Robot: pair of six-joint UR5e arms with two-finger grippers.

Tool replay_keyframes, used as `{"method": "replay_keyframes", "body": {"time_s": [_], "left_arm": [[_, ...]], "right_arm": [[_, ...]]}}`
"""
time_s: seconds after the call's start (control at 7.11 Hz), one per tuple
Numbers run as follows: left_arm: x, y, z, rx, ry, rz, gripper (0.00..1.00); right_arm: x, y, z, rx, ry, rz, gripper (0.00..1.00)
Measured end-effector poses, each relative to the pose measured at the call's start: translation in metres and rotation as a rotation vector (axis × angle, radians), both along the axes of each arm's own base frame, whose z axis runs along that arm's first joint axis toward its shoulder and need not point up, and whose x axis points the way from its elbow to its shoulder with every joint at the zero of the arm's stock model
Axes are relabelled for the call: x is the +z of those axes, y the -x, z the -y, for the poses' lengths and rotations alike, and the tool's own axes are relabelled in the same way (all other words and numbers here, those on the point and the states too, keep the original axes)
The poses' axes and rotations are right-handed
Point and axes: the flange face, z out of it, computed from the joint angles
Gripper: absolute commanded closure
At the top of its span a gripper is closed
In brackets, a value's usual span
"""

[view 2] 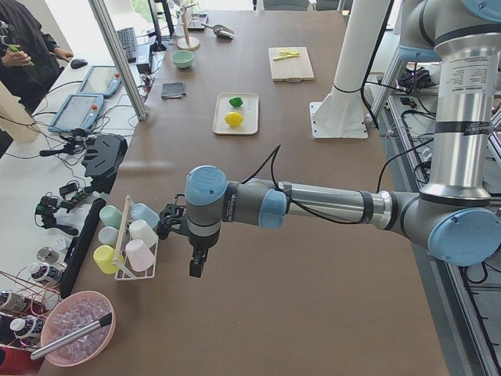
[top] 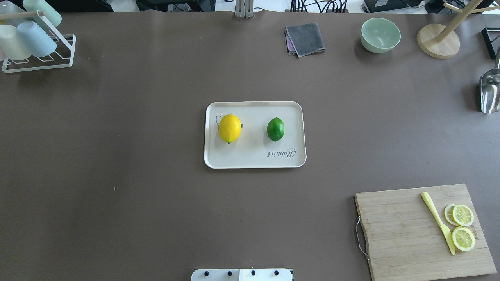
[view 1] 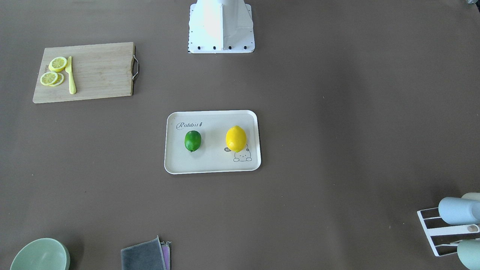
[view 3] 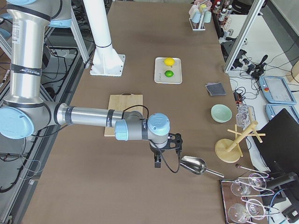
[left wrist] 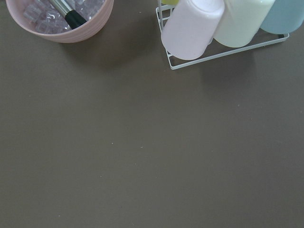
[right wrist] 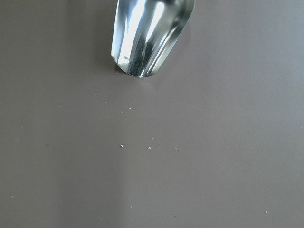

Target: Place all lemons on tray

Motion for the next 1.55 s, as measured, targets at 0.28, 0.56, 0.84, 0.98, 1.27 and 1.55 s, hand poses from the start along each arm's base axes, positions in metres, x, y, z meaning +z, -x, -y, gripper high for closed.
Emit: {"method": "replay_keyframes", "body": {"time_s": [0.28,0.56,0.84,0.98,1.27,1.55], "left_arm": [[-0.0019,-0.0007,0.0008,-0.038,0.027,-0.01,0.02],[-0.0015,-0.001,0.0022,-0.045,0.033,-0.012,0.02],[0.0004,-0.0012,0.0052,-0.045,0.038,-0.012,0.02],[0.0013,-0.0013,0.0062,-0.046,0.04,-0.013,0.02],[0.002,-0.0012,0.0068,-0.046,0.042,-0.013,0.02],[0.0025,-0.0012,0.0068,-0.046,0.043,-0.012,0.02]], "right_arm": [[0.0003,-0.0018,0.0,0.001,0.0,0.01,0.0],[0.0,-0.0018,0.0021,0.003,0.002,0.015,0.0],[-0.0019,-0.0018,0.0033,0.007,0.002,0.015,0.0],[-0.0028,-0.0018,0.0036,0.009,0.001,0.016,0.0],[-0.0031,-0.0018,0.0038,0.01,0.0,0.015,0.0],[-0.002,-0.0019,0.0037,0.01,0.001,0.014,0.0]]}}
